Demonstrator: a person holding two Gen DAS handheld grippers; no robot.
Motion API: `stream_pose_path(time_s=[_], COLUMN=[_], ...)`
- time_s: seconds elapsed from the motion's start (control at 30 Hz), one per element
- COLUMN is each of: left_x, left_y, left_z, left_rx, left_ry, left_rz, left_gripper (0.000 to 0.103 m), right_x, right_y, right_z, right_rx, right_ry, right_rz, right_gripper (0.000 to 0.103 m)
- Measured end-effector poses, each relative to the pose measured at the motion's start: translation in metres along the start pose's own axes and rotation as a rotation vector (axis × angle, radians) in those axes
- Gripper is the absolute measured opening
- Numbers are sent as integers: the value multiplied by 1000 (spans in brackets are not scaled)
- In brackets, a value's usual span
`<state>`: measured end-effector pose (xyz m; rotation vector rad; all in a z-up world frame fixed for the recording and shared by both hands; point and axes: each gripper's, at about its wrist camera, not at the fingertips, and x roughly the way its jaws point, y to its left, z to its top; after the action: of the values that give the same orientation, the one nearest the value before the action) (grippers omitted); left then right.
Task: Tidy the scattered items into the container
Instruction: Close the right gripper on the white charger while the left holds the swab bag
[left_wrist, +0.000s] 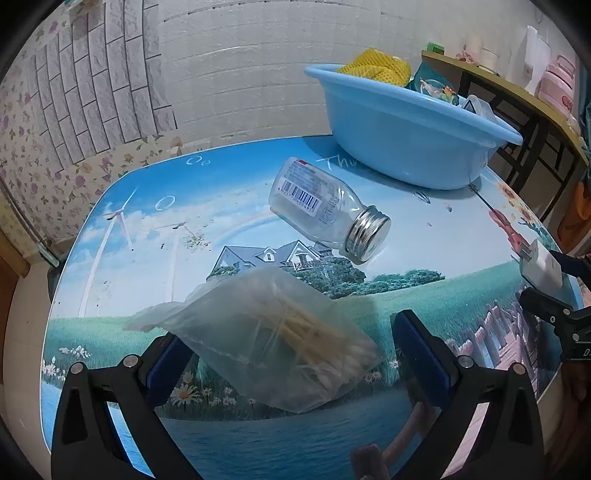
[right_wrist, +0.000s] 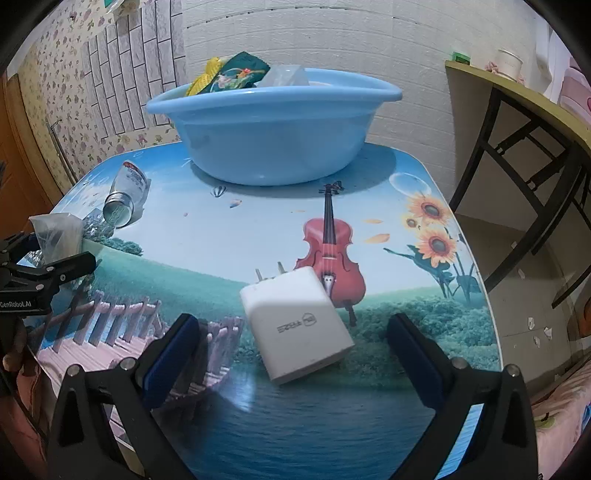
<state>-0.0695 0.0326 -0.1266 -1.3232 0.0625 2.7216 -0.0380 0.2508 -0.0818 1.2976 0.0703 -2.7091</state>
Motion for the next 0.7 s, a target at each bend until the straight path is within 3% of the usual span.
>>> stream_pose_path(time_s=[0.1,0.17,0.23,0.33,0.5,0.7], left_x=[-1,-3,-6,-9,-13,-30], left_y=[0,0,0,1,9,11], left_z=[-1,-1,-1,-2,-2,2], left_rx=[-1,1,5,2,-32,-27], left_ry=[-6,-17,-32,-44,-56,-117], left_rz=[2,-1,-4,-8,-22,1], left_gripper=[102,93,74,56,48,48], right_x=[0,0,-1,-2,-5,-6], right_y=[0,0,0,0,-2,-1], right_z=[0,0,1,1,1,0], right_rx=[-2,-5,-10,-18,-25,-29], right_ry=[-3,-8,-16,-31,-48,-53], right_rz=[0,2,8,18,29,38], right_gripper=[103,100,93,78,45,43])
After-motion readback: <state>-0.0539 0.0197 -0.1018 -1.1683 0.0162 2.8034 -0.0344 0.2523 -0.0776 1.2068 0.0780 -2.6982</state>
